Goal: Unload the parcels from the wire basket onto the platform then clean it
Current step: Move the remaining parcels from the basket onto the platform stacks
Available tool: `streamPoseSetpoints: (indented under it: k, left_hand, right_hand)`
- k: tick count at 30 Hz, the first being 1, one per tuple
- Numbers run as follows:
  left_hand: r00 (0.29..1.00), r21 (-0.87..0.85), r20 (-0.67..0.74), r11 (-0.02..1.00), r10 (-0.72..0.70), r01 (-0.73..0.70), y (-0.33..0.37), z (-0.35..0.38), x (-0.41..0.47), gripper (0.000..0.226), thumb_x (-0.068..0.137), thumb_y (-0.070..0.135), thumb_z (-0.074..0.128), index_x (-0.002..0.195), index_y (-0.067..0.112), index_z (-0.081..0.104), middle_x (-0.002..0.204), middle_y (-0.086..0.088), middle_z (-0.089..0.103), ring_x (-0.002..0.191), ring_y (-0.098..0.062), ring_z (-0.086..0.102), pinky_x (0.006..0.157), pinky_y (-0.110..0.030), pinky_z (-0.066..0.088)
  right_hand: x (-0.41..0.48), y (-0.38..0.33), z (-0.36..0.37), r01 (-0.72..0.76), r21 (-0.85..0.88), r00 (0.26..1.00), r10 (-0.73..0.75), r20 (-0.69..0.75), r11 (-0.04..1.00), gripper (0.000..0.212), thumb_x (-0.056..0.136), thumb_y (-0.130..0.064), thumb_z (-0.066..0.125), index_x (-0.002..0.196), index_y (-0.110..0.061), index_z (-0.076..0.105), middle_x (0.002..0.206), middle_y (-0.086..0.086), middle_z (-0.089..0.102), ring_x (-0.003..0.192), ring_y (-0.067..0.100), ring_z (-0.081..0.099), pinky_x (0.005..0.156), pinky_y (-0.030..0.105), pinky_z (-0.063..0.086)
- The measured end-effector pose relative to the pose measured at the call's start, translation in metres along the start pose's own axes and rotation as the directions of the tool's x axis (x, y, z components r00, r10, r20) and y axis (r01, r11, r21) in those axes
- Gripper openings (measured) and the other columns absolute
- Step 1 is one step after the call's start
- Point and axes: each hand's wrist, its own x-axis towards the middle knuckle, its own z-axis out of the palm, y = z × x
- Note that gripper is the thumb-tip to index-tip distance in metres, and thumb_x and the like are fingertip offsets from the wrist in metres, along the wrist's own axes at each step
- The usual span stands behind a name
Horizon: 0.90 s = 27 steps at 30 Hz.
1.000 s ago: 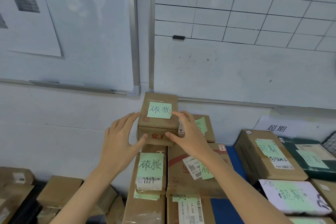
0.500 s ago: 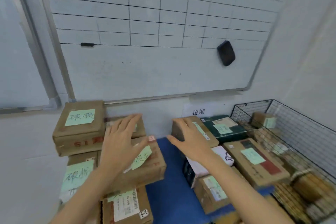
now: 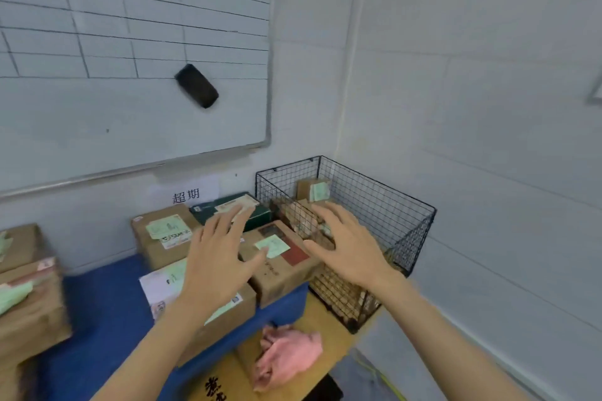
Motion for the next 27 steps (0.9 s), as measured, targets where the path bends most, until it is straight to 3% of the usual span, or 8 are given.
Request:
streamPoseSetpoints:
  k: [4,13,21,27]
  left_hand:
    - [0.998,-0.030,0.047,0.998,0.051,-0.049,0.073,0.023,0.012,0.081,0.079,0.069,0.031,0.150,0.031,0.037,0.154,0.006,0.039,0.138,-0.022,0.037,0.110,-0.043,0.030]
    - [0.978,-0.040,0.097,0.983,0.183,-0.180,0.171,0.059,0.059,0.083,0.081,0.073,0.023,0.152,0.032,0.030,0.157,0.006,0.033,0.142,-0.017,0.027,0.114,-0.041,0.023]
    - [0.961,-0.024,0.159,0.974,0.224,-0.223,0.212,0.122,0.116,0.084,0.079,0.074,0.021,0.151,0.031,0.030,0.156,0.005,0.033,0.142,-0.018,0.029,0.114,-0.043,0.024]
    - [0.970,0.000,0.166,0.984,0.176,-0.179,0.232,0.177,0.176,0.090,0.077,0.077,0.013,0.153,0.031,0.028,0.157,0.004,0.032,0.142,-0.019,0.029,0.114,-0.041,0.025]
  right_hand:
    - [-0.032,0.064,-0.029,-0.093,-0.004,0.996,0.093,0.008,0.996,0.070,0.094,-0.061,0.048,0.154,-0.033,0.025,0.161,-0.004,0.022,0.148,0.018,0.021,0.116,0.044,0.031]
    - [-0.069,0.161,-0.069,-0.244,0.053,0.968,0.246,-0.042,0.968,0.069,0.094,-0.061,0.048,0.154,-0.034,0.026,0.162,0.000,0.021,0.149,0.018,0.018,0.120,0.043,0.024]
    - [-0.052,0.240,-0.076,-0.278,0.065,0.957,0.283,-0.065,0.958,0.068,0.095,-0.056,0.051,0.154,-0.030,0.027,0.162,0.001,0.022,0.149,0.017,0.019,0.120,0.041,0.024]
    - [0.001,0.309,-0.073,-0.256,0.034,0.966,0.257,-0.031,0.966,0.067,0.096,-0.053,0.052,0.154,-0.028,0.027,0.162,0.001,0.022,0.149,0.017,0.019,0.119,0.040,0.025]
